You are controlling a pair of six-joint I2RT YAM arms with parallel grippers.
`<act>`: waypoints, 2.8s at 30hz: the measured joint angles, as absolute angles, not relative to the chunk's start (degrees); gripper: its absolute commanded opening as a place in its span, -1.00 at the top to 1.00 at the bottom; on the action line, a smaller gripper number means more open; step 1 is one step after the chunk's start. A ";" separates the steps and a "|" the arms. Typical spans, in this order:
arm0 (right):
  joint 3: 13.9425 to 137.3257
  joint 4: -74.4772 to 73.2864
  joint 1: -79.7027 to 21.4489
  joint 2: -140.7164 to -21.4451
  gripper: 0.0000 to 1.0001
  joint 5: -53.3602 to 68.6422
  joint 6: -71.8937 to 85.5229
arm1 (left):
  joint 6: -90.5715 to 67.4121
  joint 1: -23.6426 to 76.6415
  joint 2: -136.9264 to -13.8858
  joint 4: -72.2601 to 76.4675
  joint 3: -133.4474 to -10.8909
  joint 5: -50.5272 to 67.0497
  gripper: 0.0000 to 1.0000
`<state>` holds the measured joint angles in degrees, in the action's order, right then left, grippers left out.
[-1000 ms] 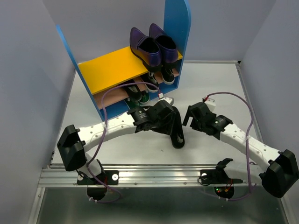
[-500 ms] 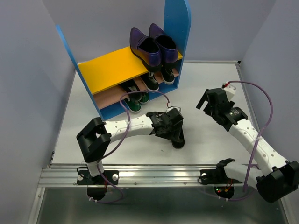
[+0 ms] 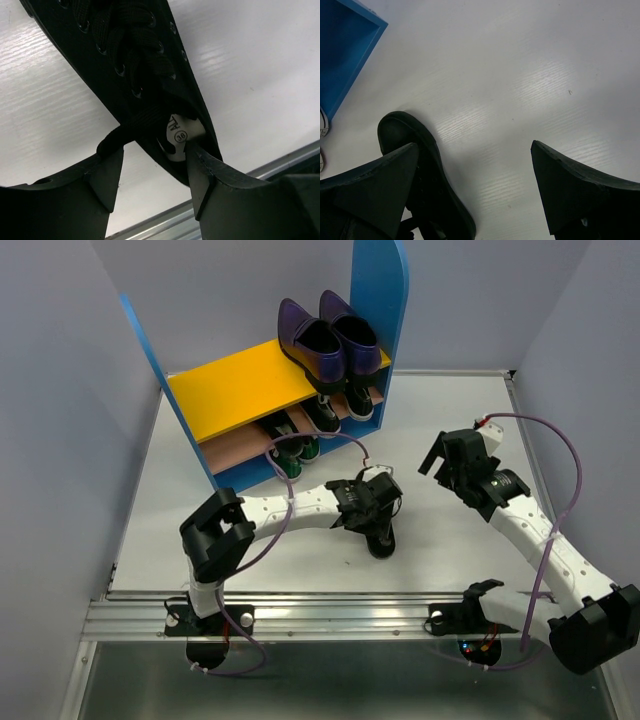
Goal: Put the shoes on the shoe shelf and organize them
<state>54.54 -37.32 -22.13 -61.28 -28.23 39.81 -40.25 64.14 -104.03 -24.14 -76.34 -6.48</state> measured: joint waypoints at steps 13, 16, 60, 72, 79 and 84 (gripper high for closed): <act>54.37 -37.04 -22.13 -61.60 -1.00 -27.09 39.24 | -42.52 64.16 -107.33 -26.39 -76.97 -11.86 1.00; 54.37 -36.93 -22.13 -61.60 -1.00 -26.92 39.22 | -42.68 64.16 -103.90 -29.69 -76.47 -13.72 1.00; 54.37 -33.85 -22.13 -65.10 -1.00 -23.92 38.37 | -69.73 60.23 -52.45 -64.75 -64.42 -32.25 1.00; 54.37 -33.78 -22.13 -65.36 -1.00 -22.74 38.37 | -60.58 43.64 -54.24 -63.94 -66.28 -33.71 1.00; 54.37 -33.56 -22.13 -65.36 -1.00 -22.46 38.35 | -49.74 36.62 -56.77 -56.42 -66.11 -31.07 1.00; 54.39 -32.93 -22.13 -65.36 -1.00 -22.44 38.35 | -44.62 34.04 -59.57 -52.45 -66.11 -30.44 1.00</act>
<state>54.39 -32.93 -22.13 -65.36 -22.44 38.35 -44.62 34.04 -59.57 -52.45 -66.11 -30.44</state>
